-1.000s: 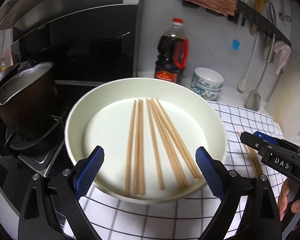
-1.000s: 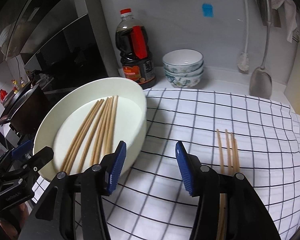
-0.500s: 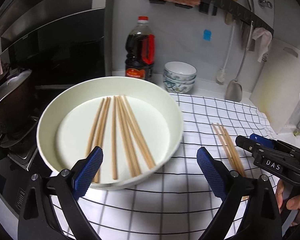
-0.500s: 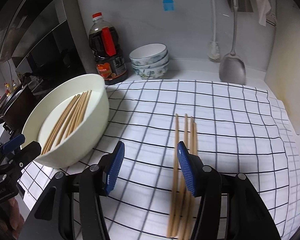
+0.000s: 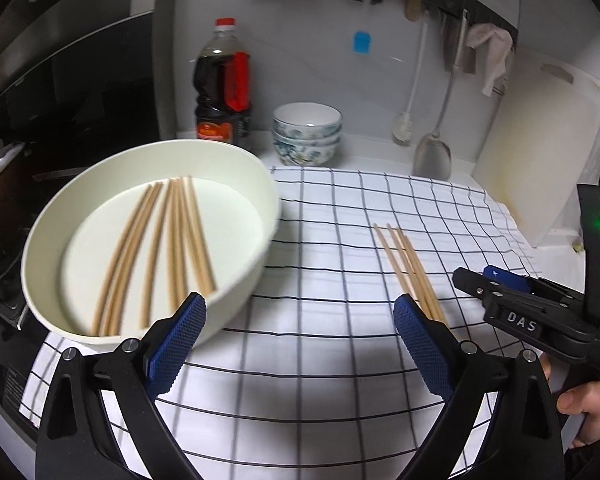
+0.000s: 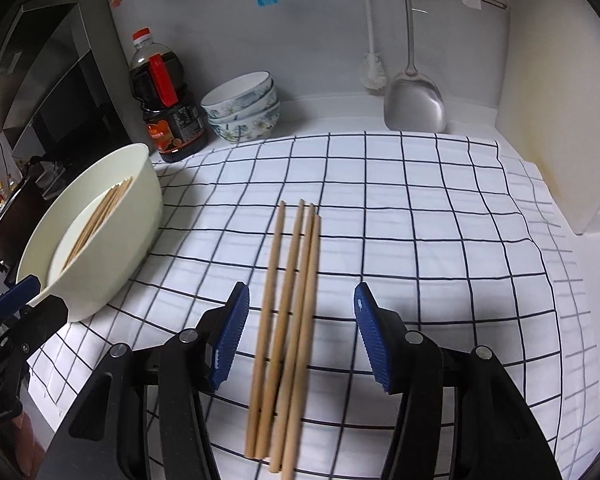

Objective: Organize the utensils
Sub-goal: 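Move both open tools back over the remaining chopsticks, then lower the left tool onto one chopstick while the right tool lowers onto another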

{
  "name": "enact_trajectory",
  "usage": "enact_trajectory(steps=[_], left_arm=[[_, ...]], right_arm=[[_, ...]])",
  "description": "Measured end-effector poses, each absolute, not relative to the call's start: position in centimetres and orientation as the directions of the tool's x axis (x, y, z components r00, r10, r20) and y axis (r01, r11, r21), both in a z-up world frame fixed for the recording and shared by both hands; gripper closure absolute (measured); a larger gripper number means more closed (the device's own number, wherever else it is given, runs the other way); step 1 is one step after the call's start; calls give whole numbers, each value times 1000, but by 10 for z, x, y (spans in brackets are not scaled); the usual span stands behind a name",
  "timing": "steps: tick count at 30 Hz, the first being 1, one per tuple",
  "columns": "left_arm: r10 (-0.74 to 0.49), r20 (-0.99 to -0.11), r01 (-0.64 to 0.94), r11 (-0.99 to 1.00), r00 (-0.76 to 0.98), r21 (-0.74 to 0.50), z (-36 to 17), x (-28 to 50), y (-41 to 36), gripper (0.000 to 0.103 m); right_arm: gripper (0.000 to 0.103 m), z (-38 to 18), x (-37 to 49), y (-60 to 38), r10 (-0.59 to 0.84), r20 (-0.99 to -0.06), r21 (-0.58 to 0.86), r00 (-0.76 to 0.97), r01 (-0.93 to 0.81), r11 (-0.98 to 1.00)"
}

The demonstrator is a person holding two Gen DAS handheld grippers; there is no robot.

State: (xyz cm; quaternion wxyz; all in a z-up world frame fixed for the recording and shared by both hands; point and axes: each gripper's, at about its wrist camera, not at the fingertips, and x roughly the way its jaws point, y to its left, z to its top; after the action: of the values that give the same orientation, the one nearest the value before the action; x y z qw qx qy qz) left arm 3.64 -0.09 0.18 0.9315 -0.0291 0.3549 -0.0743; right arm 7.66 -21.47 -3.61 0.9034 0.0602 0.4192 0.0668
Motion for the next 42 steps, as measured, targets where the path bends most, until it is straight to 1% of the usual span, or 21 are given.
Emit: enact_trajectory(steps=[5, 14, 21, 26, 35, 42], left_arm=[[-154, -671, 122, 988, 725, -95, -9, 39, -17, 9], [-154, -684, 153, 986, 713, -63, -22, 41, -36, 9], [-147, -694, 150, 987, 704, -58, -27, 45, -39, 9], [-148, -702, 149, 987, 697, -59, -30, 48, -39, 9], [-147, -710, 155, 986, 688, -55, -33, 50, -43, 9], [-150, -710, 163, 985, 688, -50, -34, 50, -48, 9]], right_arm=[[51, -48, 77, -223, 157, -771, 147, 617, -67, 987], [51, -70, 73, -222, 174, -812, 141, 558, -102, 985], [51, -80, 74, -214, 137, -834, 84, 535, -123, 989], [51, -80, 72, -211, 116, -834, 45, 539, -142, 989], [51, -80, 67, -211, 111, -840, 23, 531, -169, 985], [51, -83, 63, -213, 84, -861, -10, 502, -181, 983]])
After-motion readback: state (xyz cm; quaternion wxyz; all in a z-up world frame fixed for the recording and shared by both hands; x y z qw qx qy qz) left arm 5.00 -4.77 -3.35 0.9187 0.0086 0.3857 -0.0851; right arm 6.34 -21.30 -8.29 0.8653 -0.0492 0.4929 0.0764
